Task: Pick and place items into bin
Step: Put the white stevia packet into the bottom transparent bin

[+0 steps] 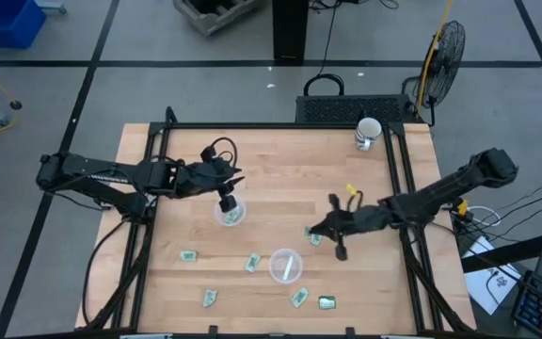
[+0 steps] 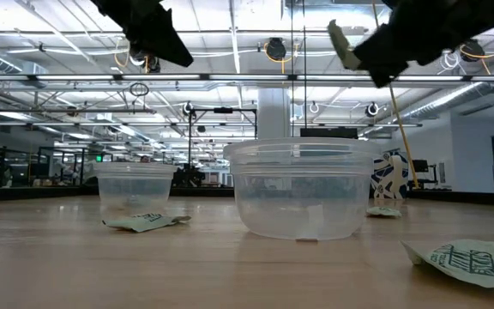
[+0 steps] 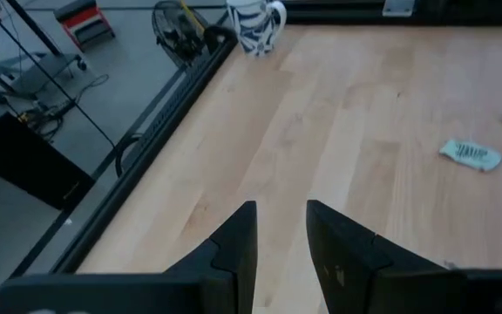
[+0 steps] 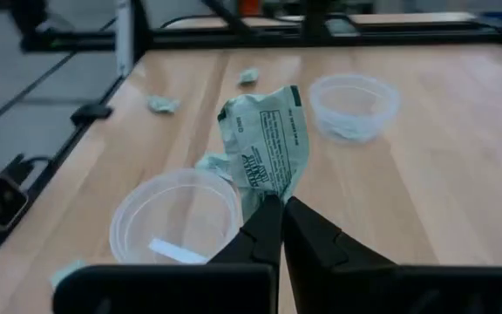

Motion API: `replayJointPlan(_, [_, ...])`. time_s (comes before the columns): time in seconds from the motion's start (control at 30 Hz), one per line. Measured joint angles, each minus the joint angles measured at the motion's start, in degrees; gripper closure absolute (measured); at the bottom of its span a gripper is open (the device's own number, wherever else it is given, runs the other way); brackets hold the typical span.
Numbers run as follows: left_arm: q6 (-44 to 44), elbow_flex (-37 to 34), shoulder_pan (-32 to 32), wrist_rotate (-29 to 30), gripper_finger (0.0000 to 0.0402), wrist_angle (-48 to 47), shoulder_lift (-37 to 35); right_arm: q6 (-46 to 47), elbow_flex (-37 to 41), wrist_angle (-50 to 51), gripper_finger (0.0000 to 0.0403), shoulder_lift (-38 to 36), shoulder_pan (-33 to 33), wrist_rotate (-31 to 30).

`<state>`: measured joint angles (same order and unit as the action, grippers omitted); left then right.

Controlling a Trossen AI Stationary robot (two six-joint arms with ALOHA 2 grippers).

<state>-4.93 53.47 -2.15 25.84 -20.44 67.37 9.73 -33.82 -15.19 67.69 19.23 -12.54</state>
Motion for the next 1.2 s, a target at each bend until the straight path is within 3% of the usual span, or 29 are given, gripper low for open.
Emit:
replayJointPlan(0.13, [0.1, 0.0, 0.1, 0.2, 0.0293, 0.9, 0.0, -2.6, -7.5, 10.9, 0.0402, 4.9, -4.4, 9.0])
replayJointPlan(0.33, [0.2, 0.0, 1.3, 0.2, 0.0293, 0.9, 0.0, -10.0, -22.0, 29.4, 0.0403, 16.6, -5.5, 13.4])
replayJointPlan(0.5, [0.3, 0.0, 2.5, 0.2, 0.0293, 0.8, 0.0, -13.8, -29.1, 30.3, 0.0403, 24.7, -4.0, 17.4])
replayJointPlan(0.7, [0.3, 0.0, 4.1, 0.2, 0.0293, 0.8, 0.0, -13.5, -32.6, 30.3, 0.0403, 31.7, -1.8, 17.3])
replayJointPlan(1.03, [0.2, 0.0, 4.8, 0.1, 0.0293, 0.6, 0.0, -12.0, -33.9, 30.7, 0.0402, 36.7, 0.0, 17.4])
replayJointPlan(1.2, [0.0, 0.0, 4.8, 0.1, 0.0293, 0.6, 0.0, -12.0, -33.9, 31.1, 0.0379, 37.1, -0.1, 17.3])
